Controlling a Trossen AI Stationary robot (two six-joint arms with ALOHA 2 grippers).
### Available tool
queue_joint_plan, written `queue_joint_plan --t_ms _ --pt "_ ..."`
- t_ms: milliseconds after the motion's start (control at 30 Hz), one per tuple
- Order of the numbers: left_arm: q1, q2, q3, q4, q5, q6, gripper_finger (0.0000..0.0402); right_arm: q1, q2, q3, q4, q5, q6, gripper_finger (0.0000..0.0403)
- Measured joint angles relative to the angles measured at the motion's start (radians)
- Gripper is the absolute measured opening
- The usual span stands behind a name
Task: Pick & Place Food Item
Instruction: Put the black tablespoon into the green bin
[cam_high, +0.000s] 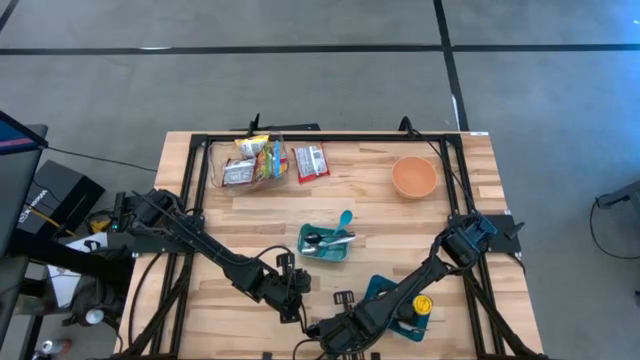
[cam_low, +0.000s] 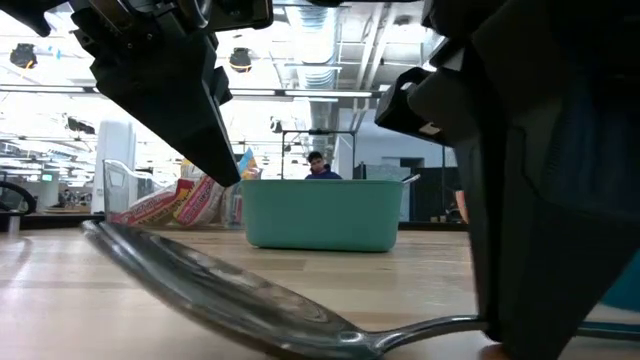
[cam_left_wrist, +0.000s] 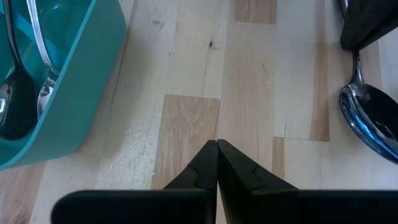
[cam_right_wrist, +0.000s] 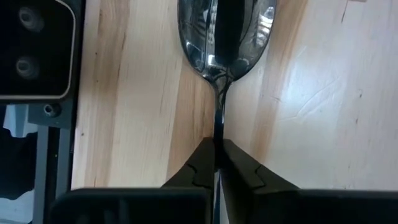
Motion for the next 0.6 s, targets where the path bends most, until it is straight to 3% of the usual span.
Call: queue_joint_plan --t_ms 600 --pt "0.0 0.0 0.0 -0.001 0.0 0.0 0.0 0.012 -0.026 0.006 -0.009 0.032 -0.02 0.0003"
